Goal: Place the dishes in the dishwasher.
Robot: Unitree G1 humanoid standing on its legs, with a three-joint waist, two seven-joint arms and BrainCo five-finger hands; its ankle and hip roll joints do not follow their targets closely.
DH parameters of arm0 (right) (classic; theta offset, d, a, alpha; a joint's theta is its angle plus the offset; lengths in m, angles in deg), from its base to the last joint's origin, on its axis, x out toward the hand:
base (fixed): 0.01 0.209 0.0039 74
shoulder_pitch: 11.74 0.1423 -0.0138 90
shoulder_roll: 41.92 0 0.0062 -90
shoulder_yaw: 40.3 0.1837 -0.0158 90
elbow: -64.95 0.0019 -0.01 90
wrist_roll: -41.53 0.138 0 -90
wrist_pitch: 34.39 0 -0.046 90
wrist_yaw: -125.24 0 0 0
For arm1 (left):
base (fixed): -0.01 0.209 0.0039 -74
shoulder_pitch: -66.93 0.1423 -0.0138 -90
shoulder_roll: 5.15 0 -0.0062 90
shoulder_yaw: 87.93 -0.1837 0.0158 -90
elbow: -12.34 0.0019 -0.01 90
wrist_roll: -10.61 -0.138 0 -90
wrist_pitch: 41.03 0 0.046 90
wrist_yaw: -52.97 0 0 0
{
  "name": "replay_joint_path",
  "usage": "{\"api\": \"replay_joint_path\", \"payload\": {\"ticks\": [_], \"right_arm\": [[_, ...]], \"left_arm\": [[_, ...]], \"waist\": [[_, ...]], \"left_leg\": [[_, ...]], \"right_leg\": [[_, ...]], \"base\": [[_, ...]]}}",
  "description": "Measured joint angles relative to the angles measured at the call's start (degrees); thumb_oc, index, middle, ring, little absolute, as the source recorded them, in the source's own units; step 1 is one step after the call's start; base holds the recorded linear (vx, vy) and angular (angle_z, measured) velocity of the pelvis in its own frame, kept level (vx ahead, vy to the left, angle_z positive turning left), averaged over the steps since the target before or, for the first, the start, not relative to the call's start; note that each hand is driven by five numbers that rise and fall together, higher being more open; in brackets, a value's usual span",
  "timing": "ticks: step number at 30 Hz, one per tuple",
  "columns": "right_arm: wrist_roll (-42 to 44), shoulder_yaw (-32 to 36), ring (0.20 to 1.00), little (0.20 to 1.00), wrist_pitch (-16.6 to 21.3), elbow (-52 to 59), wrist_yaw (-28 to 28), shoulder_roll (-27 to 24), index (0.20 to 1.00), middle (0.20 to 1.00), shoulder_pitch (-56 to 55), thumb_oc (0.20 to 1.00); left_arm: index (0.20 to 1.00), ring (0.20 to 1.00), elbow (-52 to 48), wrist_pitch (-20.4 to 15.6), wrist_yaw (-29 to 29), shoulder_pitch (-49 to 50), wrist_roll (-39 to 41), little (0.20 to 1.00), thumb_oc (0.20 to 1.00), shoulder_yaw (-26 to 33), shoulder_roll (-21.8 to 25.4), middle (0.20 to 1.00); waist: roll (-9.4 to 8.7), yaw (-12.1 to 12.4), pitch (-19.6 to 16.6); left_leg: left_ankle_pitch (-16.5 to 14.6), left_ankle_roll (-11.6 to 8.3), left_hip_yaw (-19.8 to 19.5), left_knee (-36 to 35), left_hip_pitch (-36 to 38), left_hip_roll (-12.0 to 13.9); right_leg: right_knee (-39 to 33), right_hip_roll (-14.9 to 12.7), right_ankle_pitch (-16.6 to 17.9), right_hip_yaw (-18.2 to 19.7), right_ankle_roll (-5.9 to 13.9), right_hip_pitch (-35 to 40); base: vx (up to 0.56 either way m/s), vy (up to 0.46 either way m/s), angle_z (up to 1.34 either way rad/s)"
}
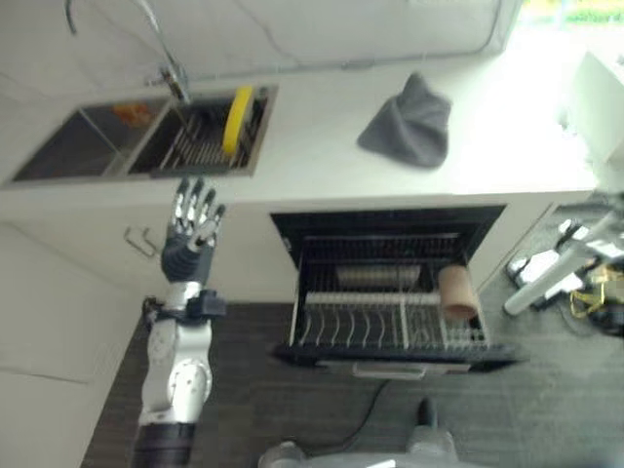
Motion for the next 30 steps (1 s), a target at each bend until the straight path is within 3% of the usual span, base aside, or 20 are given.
{"api": "replay_joint_path", "payload": {"ticks": [1,2,4,5,6,7,8,9,10,12,16,17,19,23,25,26,27,29,30], "right_arm": [[-0.08,-3.41,1.000,1.000,1.44,0.83,0.59,2.79,1.000,1.000,3.41,1.000],[-0.06,-8.07,1.000,1.000,1.95,-1.72,0.74,3.87,1.000,1.000,6.93,1.000],[-0.05,-13.72,1.000,1.000,1.96,-5.07,0.60,1.53,1.000,1.000,8.45,1.000],[-0.02,-15.84,1.000,1.000,2.02,-5.96,0.70,0.93,1.000,1.000,8.47,1.000],[0.02,-16.28,1.000,1.000,1.98,-6.40,0.71,1.10,1.000,1.000,8.49,1.000],[0.04,-16.89,1.000,1.000,2.29,-8.42,0.66,2.10,1.000,1.000,9.63,1.000],[0.06,-17.06,1.000,1.000,2.45,-10.78,0.77,3.50,1.000,1.000,11.54,1.000],[0.03,-17.11,1.000,1.000,2.49,-12.28,0.67,2.67,1.000,1.000,13.52,1.000],[0.02,-19.03,1.000,1.000,3.19,-14.42,0.55,3.70,1.000,1.000,14.62,1.000],[0.11,-20.00,1.000,1.000,3.41,-14.55,-0.18,2.50,1.000,1.000,13.93,1.000],[0.09,-19.98,1.000,1.000,4.04,-13.65,-1.47,2.36,1.000,1.000,13.80,1.000],[-0.08,-20.01,1.000,1.000,4.27,-12.78,-1.79,2.32,1.000,1.000,10.52,1.000],[2.04,-21.87,1.000,1.000,9.36,-15.17,6.67,2.44,1.000,1.000,10.25,1.000],[5.74,-24.21,1.000,1.000,10.75,-14.77,14.47,2.96,1.000,1.000,7.65,1.000],[5.73,-24.63,1.000,1.000,10.77,-14.75,14.97,2.98,1.000,1.000,7.62,1.000],[5.72,-24.61,1.000,1.000,10.74,-14.75,14.97,2.97,1.000,1.000,7.65,1.000],[5.68,-24.19,1.000,1.000,10.73,-14.36,15.01,2.00,1.000,1.000,8.59,1.000],[5.60,-23.11,1.000,1.000,10.63,-14.79,15.79,1.57,1.000,1.000,8.34,1.000],[5.66,-21.51,1.000,1.000,9.64,-15.22,16.31,1.22,1.000,1.000,8.22,1.000]], "left_arm": [[1.000,1.000,-0.59,0.24,-0.45,1.17,0.01,1.000,1.000,0.40,0.03,1.000],[1.000,1.000,-0.42,0.65,-0.77,3.23,0.02,1.000,1.000,-0.03,0.00,1.000],[1.000,1.000,-1.76,1.25,-1.16,4.22,0.00,1.000,1.000,-0.18,0.37,1.000],[1.000,1.000,-2.55,0.84,-0.96,4.33,0.02,1.000,1.000,-0.16,1.11,1.000],[1.000,1.000,-2.52,0.78,-0.53,4.40,0.00,1.000,1.000,-0.49,1.20,1.000],[1.000,1.000,-2.57,0.23,0.85,5.12,-0.05,1.000,1.000,-2.28,1.88,1.000],[1.000,1.000,-2.55,-0.29,1.09,5.33,-0.17,1.000,1.000,-3.72,3.17,1.000],[1.000,1.000,-2.59,-0.46,1.92,5.66,-0.18,1.000,1.000,-5.29,2.86,1.000],[1.000,1.000,-1.22,-0.43,2.40,5.66,-0.18,1.000,1.000,-5.49,2.80,1.000],[1.000,1.000,-1.14,-0.42,3.50,3.54,-0.19,1.000,1.000,-5.18,2.98,1.000],[1.000,1.000,-3.05,-0.14,3.92,1.74,-0.21,1.000,1.000,-4.88,3.36,1.000],[1.000,1.000,-3.16,1.31,3.95,3.45,-0.20,1.000,1.000,-5.26,2.71,1.000],[1.000,1.000,-1.04,-2.55,4.88,3.50,-5.20,1.000,1.000,-5.41,2.70,1.000],[1.000,1.000,-1.17,-3.22,7.17,4.06,-7.00,1.000,1.000,-5.49,2.21,1.000],[1.000,1.000,-1.81,-3.15,7.29,4.83,-6.95,1.000,1.000,-5.47,2.27,1.000],[1.000,1.000,-2.25,-3.00,7.24,4.88,-6.83,1.000,1.000,-5.30,2.23,1.000],[1.000,1.000,-2.84,-2.32,6.83,5.39,-6.49,1.000,1.000,-5.15,1.40,1.000],[1.000,1.000,-2.18,-2.95,5.98,5.03,-6.45,1.000,1.000,-5.61,0.68,1.000],[1.000,1.000,-1.31,-3.53,5.85,5.29,-6.44,1.000,1.000,-5.95,0.60,1.000]], "waist": [[0.03,0.43,0.22],[0.93,0.84,0.00],[2.35,1.99,-1.45],[2.51,2.54,-1.66],[2.15,3.01,-2.00],[-0.30,4.28,-2.19],[-4.09,4.64,-2.46],[-1.44,5.57,-3.10],[-3.25,6.96,-3.48],[-1.22,5.71,-3.99],[0.79,5.52,-5.66],[2.44,5.26,-8.17],[2.53,5.35,-7.34],[3.11,4.02,-6.88],[2.92,4.14,-6.81],[1.79,4.62,-6.05],[-1.30,6.58,-4.06],[-1.20,5.16,-3.79],[-0.99,5.12,-3.60]], "left_leg": [[1.22,-0.52,2.61,-3.42,2.46,-1.25],[2.45,0.51,4.12,-7.40,5.54,-1.56],[4.71,1.69,3.90,-12.83,6.66,-1.87],[6.60,-0.54,3.67,-14.66,6.16,-1.90],[8.17,-1.74,3.30,-15.29,5.65,-2.16],[8.92,-6.64,0.01,-10.27,2.49,-4.71],[4.40,3.75,-6.52,1.77,-3.53,-5.21],[4.12,0.67,-12.32,-2.51,-1.85,1.38],[7.15,0.06,-9.10,-6.69,0.42,-2.00],[9.79,2.60,-9.62,-12.21,3.23,-4.37],[11.36,2.56,-8.86,-16.32,3.34,-6.30],[14.23,3.01,-8.90,-20.69,6.41,-4.24],[13.52,2.17,-7.73,-20.83,5.75,-3.85],[13.80,2.50,-8.54,-20.70,6.13,-3.86],[13.58,2.12,-8.84,-18.68,5.51,-3.70],[13.49,1.91,-9.41,-14.67,3.49,-4.18],[13.26,-2.61,-13.80,3.86,-6.08,-5.03],[10.74,-4.54,-14.62,11.02,-10.44,0.87],[8.89,-4.50,-12.38,6.50,-8.99,7.13]], "right_leg": [[3.53,-0.69,1.78,-3.36,-2.08,-1.86],[7.25,1.76,0.42,-6.09,-2.75,-2.35],[17.12,9.74,-7.05,-4.01,-1.92,-4.15],[24.52,16.29,-12.08,-1.01,-3.33,-6.20],[26.91,21.88,-14.19,-1.48,-5.76,-6.13],[23.40,25.60,-10.78,-3.29,-12.78,-4.68],[22.23,21.45,-13.58,-1.95,-14.92,-4.84],[22.46,22.76,-15.39,-3.13,-12.17,-5.14],[20.90,19.33,-16.21,-3.74,-10.20,-4.79],[9.19,18.74,-13.67,-5.82,-7.66,0.98],[3.09,18.73,-12.58,-5.62,-7.13,3.39],[-3.11,22.70,-9.68,-4.47,-10.58,7.10],[-2.23,22.85,-10.07,-3.09,-10.96,6.61],[-2.42,23.20,-10.42,-2.76,-11.53,6.99],[-2.77,23.40,-10.81,-2.39,-11.80,7.14],[-2.86,22.65,-10.86,-1.61,-12.11,7.07],[-3.20,19.69,-9.50,-0.83,-14.04,7.33],[-3.11,19.70,-8.86,-1.53,-13.83,7.11],[-2.48,20.27,-9.86,-1.55,-13.69,7.13]], "base": [[-0.07,0.375,-0.56],[-0.09,0.375,-0.58],[-0.09,0.278,-0.07],[-0.10,0.206,0.38],[-0.12,0.187,0.30],[-0.13,0.118,0.13],[-0.09,0.031,-0.22],[-0.06,-0.021,-0.67],[-0.03,-0.035,-0.87],[-0.04,-0.021,-0.26],[-0.01,0.006,-0.06],[0.02,-0.002,-0.05],[0.05,-0.036,-0.16],[0.09,-0.083,-0.03],[-0.01,-0.016,0.02],[-0.08,0.101,-0.15],[-0.07,0.537,-0.13],[-0.03,0.739,-0.02],[-0.04,0.658,0.07]]}}
